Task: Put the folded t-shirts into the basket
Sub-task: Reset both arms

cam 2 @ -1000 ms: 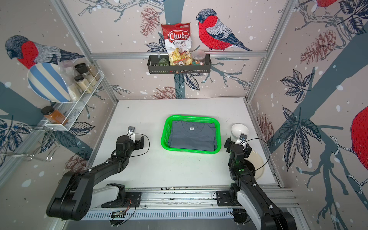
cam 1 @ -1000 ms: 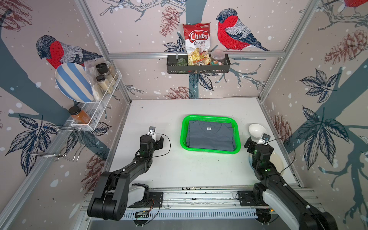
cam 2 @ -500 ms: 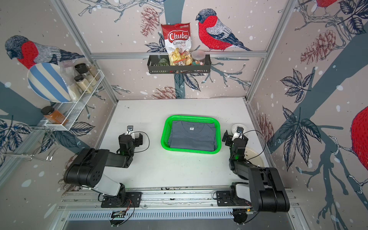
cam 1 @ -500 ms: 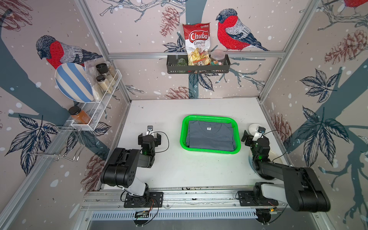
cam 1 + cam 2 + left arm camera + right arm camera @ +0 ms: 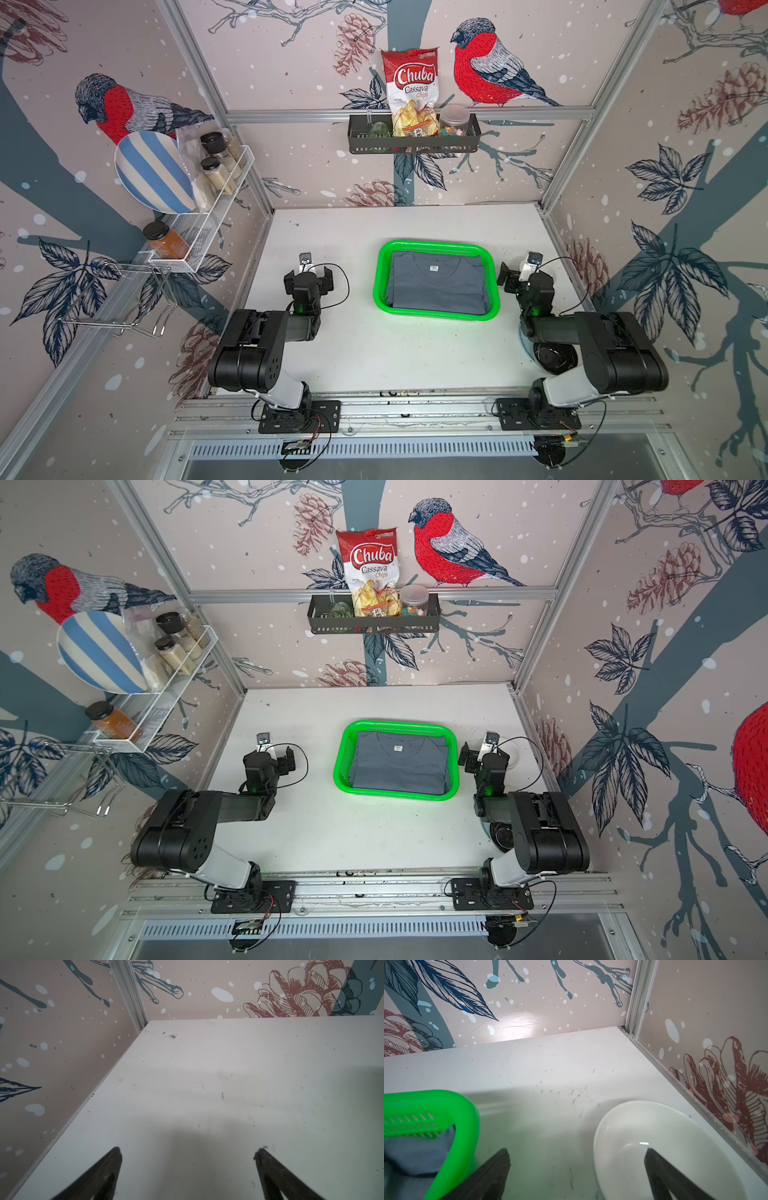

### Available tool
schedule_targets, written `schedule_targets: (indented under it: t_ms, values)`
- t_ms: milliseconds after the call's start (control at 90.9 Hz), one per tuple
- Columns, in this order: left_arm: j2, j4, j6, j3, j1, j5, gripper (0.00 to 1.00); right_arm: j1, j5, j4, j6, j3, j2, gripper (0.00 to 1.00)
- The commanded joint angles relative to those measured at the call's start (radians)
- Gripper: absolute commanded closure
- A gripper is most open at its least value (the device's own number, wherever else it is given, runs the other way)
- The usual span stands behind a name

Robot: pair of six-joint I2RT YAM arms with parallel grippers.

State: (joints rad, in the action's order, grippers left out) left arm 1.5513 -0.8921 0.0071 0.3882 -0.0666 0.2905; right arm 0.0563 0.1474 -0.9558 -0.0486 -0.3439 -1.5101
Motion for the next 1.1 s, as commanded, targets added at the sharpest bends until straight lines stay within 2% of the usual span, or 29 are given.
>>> schedule_targets:
  t_ms: [0,77,1089]
  values:
    - [-0.002,0.009,-0.002,0.008,0.005,-0.011,0.01,-0.001,0.003,0.051,0.0,-0.01,0.002,0.0]
    - [-0.003,0.008,-0.002,0.006,0.004,-0.01,0.01,-0.001,0.039,0.079,-0.019,-0.027,0.001,0.0]
    - [-0.002,0.015,0.006,0.011,0.003,-0.027,0.01,-0.001,0.041,0.077,-0.021,-0.022,0.004,0.0]
